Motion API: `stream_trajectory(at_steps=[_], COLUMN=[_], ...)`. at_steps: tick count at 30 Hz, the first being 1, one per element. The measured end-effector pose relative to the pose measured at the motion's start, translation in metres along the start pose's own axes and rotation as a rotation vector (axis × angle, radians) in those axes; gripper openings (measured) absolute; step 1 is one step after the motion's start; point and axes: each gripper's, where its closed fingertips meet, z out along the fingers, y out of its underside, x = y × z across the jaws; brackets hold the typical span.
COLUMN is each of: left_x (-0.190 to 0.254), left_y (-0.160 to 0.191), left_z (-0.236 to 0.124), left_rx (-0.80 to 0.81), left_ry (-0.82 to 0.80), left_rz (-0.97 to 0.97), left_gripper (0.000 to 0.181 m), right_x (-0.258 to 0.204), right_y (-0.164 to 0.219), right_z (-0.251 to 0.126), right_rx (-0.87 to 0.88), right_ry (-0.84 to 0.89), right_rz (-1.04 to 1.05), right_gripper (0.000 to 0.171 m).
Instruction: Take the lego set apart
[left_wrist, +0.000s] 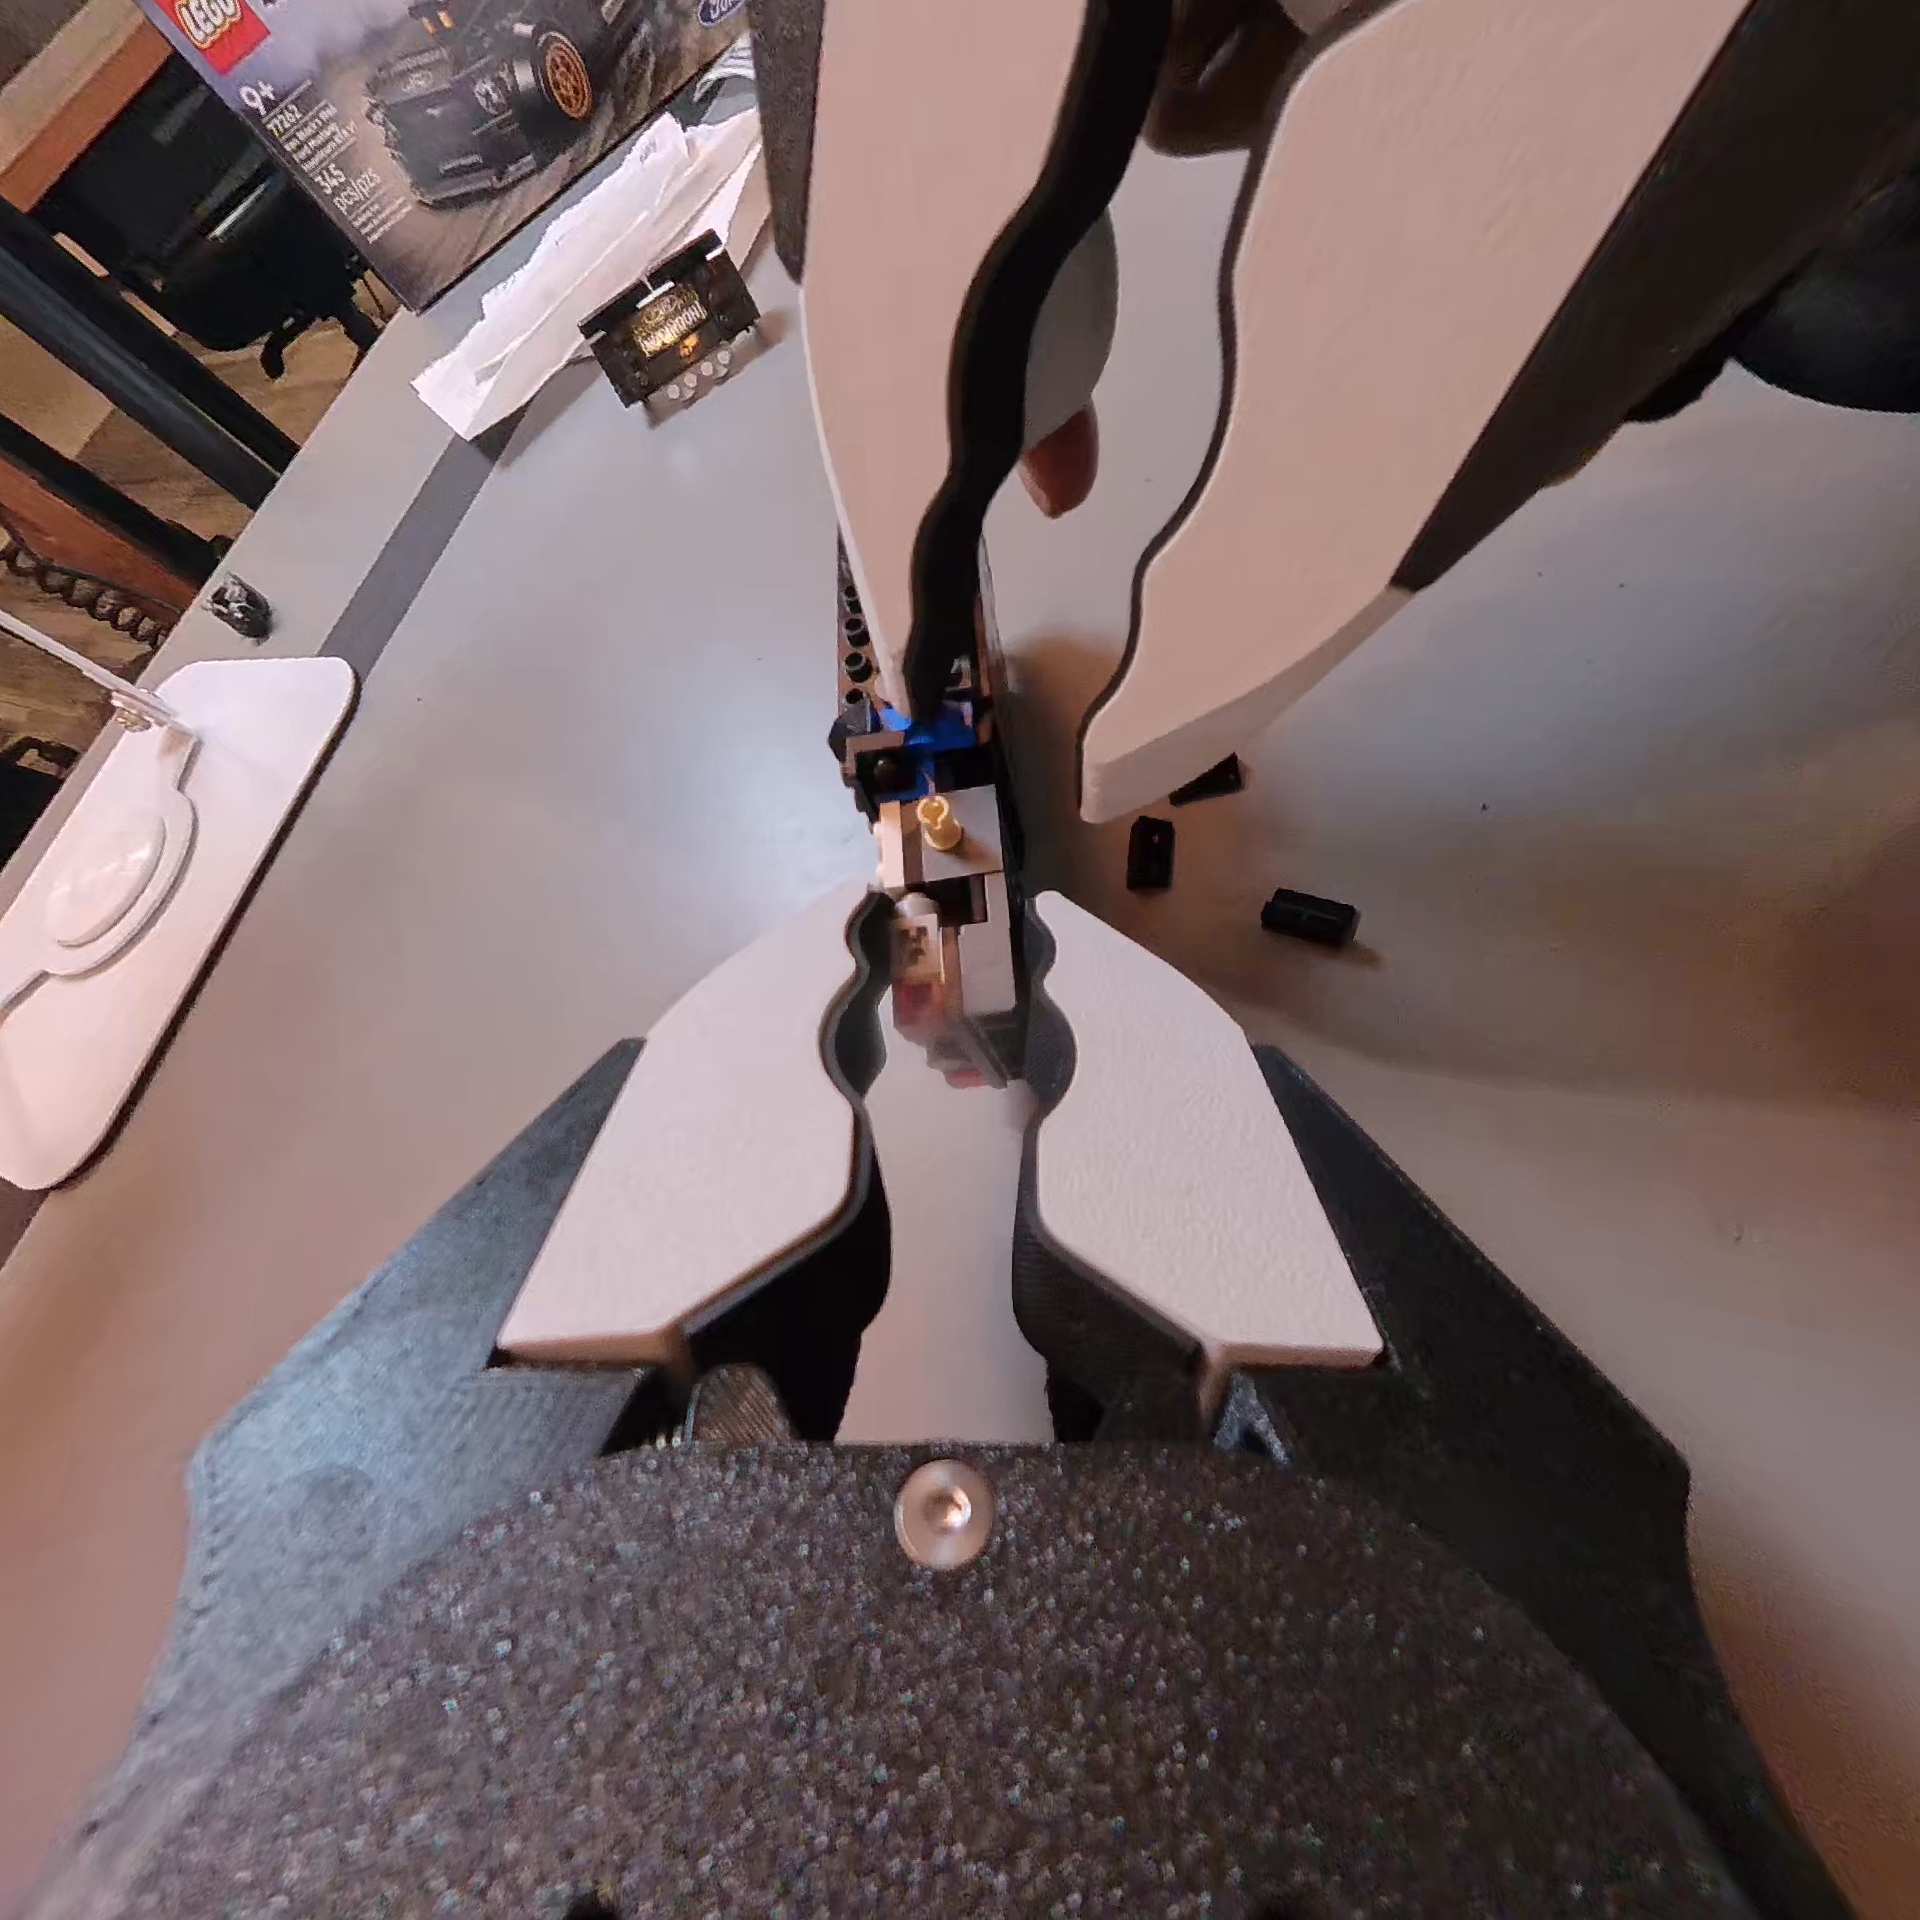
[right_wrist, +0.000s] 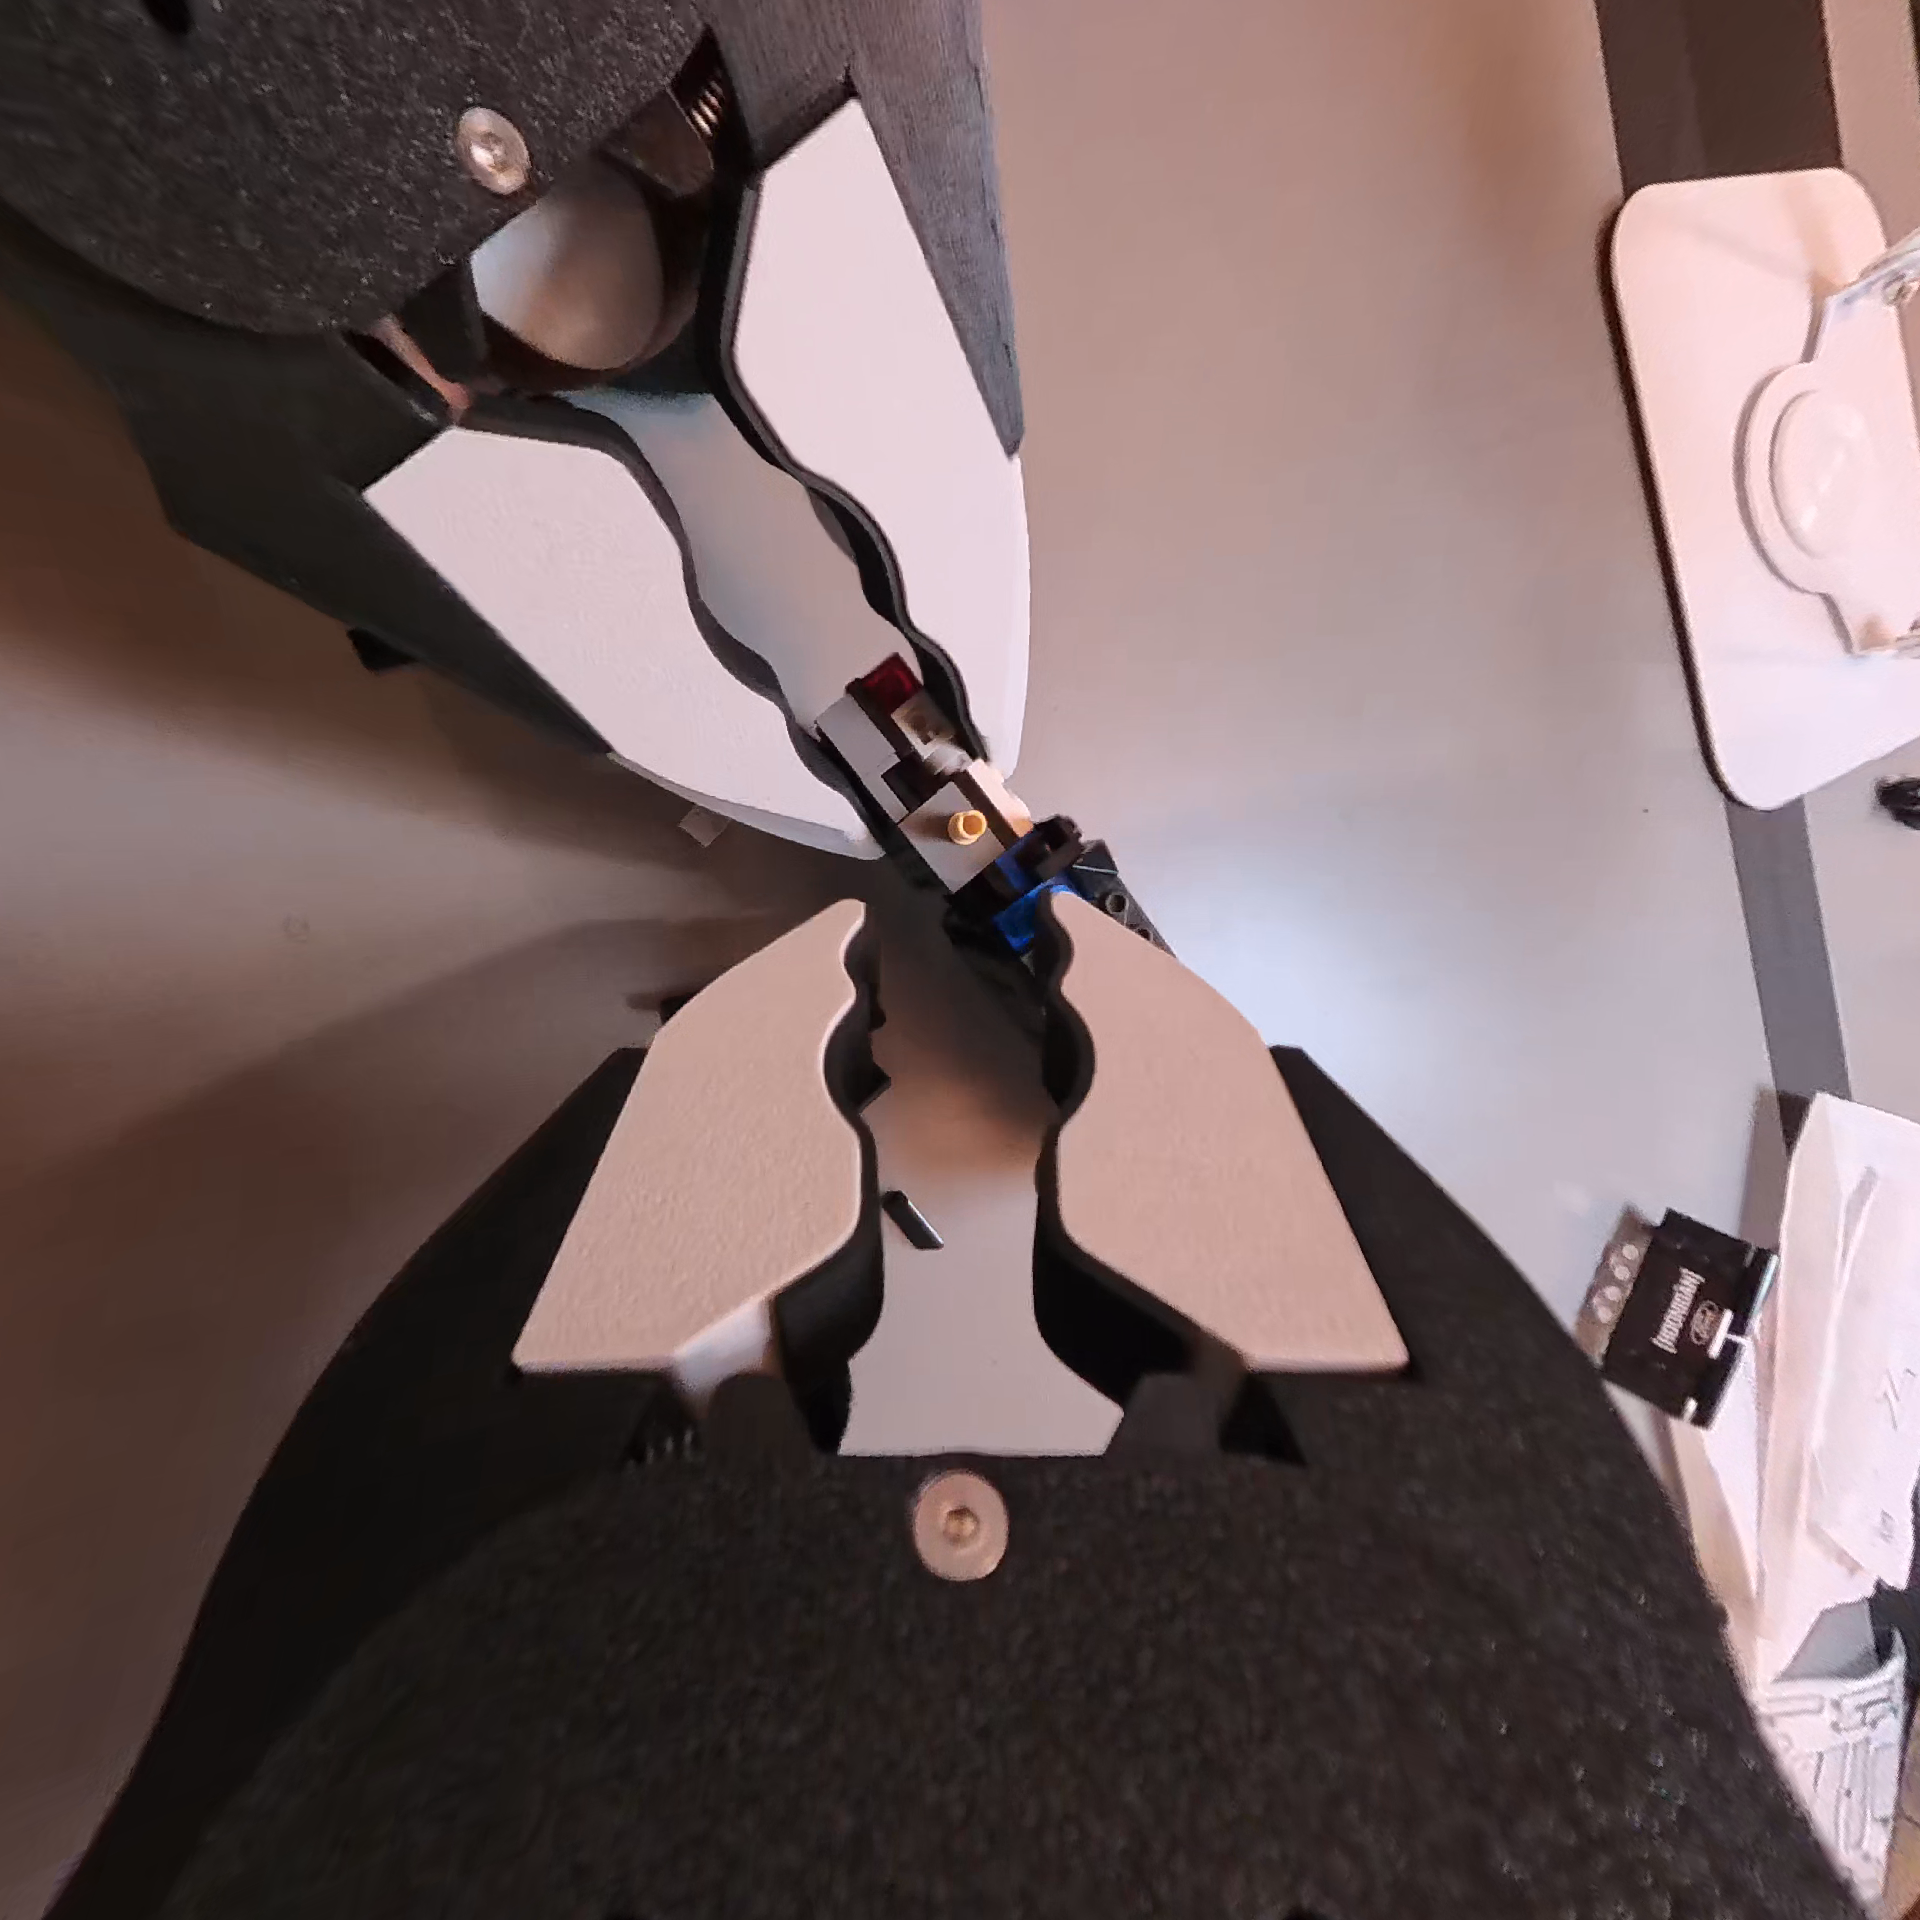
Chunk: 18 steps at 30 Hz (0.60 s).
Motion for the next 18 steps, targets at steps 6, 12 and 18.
stream_trajectory(at_steps=[6, 12, 18], left_x=[0.0, -0.001, -0.004], left_y=[0.0, 0.001, 0.0], left_z=[0.0, 0.0, 0.0], left_rx=[-0.006, -0.012, 0.006], left_ry=[0.003, 0.002, -0.019], left_rz=[-0.003, 0.002, 0.025], left_gripper=[0.024, 0.024, 0.023], right_x=[0.0, 0.001, 0.008], right_y=[0.001, 0.0, -0.011], right_z=[0.001, 0.002, -0.015], right_rx=[-0.062, -0.088, 0.115], right_ry=[-0.013, -0.014, -0.043], right_rz=[-0.012, -0.032, 0.06], right_gripper=[0.03, 0.029, 0.034])
